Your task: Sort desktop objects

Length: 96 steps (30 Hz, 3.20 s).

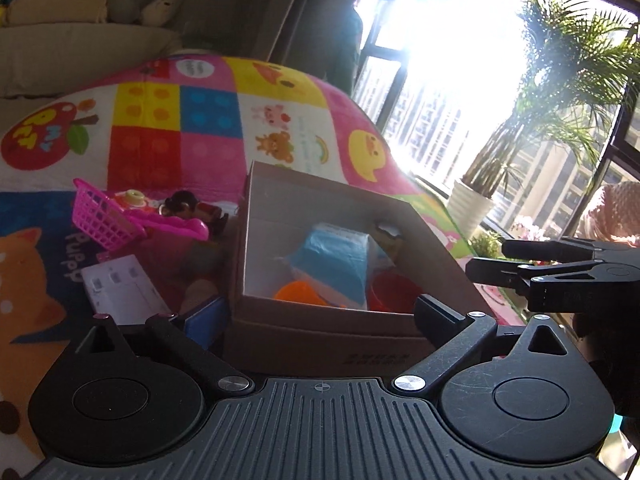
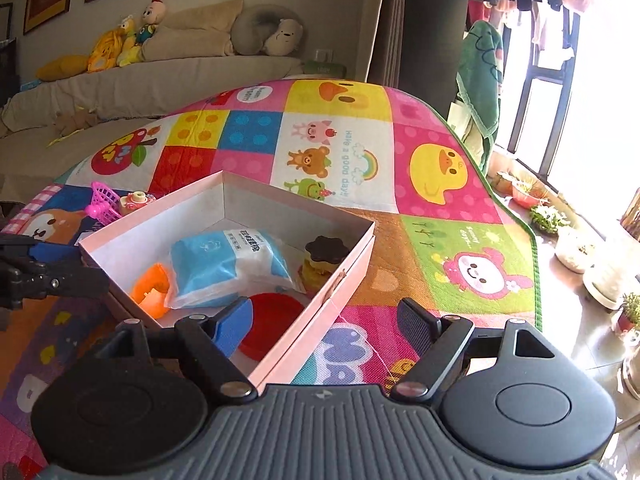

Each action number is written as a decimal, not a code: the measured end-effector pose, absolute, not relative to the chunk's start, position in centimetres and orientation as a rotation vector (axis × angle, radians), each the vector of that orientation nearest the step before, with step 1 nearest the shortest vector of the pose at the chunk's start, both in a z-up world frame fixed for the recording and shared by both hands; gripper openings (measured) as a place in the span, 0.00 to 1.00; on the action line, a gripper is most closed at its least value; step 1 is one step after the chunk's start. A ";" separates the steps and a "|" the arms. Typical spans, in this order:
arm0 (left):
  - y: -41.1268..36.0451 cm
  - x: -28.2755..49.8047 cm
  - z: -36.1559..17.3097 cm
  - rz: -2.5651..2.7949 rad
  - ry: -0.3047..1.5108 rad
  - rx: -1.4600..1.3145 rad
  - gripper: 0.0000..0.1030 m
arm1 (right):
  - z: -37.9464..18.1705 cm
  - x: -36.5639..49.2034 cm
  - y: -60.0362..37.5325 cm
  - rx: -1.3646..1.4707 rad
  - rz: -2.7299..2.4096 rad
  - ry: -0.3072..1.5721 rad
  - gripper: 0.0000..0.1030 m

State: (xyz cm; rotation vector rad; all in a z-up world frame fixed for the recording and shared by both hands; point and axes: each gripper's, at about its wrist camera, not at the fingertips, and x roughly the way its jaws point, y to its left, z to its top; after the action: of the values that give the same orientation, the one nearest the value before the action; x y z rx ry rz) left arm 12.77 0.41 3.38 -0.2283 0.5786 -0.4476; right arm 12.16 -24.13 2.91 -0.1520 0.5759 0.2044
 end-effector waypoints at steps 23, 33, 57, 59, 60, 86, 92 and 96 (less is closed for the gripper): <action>12.1 7.2 1.9 0.043 0.536 -0.315 0.98 | 1.1 36.4 0.0 -0.067 0.328 1.040 0.44; 11.4 7.3 1.1 -0.019 0.587 -0.307 0.98 | -2.3 36.6 2.0 -0.136 0.362 1.128 0.34; 5.8 1.6 1.7 -0.112 0.629 -0.044 1.00 | 4.0 14.8 -6.7 -0.329 0.596 0.794 0.36; 5.9 1.4 1.6 -0.073 0.641 -0.021 1.00 | 2.9 13.6 -6.4 -0.342 0.619 0.770 0.37; 6.1 1.4 1.5 -0.048 0.650 -0.010 1.00 | 2.3 13.1 -6.0 -0.340 0.622 0.762 0.37; 5.7 1.4 3.0 0.024 0.631 0.010 1.00 | -3.8 11.4 -7.8 -0.152 0.558 0.705 0.43; 5.6 0.7 3.3 -0.004 0.632 0.006 1.00 | -3.6 11.4 -7.4 -0.184 0.528 0.739 0.27; 4.4 0.5 3.3 -0.115 0.628 -0.012 1.00 | -3.3 8.9 -10.1 -0.224 0.550 0.733 0.25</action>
State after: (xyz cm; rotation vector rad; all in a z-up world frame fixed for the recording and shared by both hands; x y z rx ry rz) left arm 0.48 4.41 3.28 -0.0118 0.6283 -0.1146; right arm 8.91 -10.13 -3.35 -0.2240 0.7332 0.5505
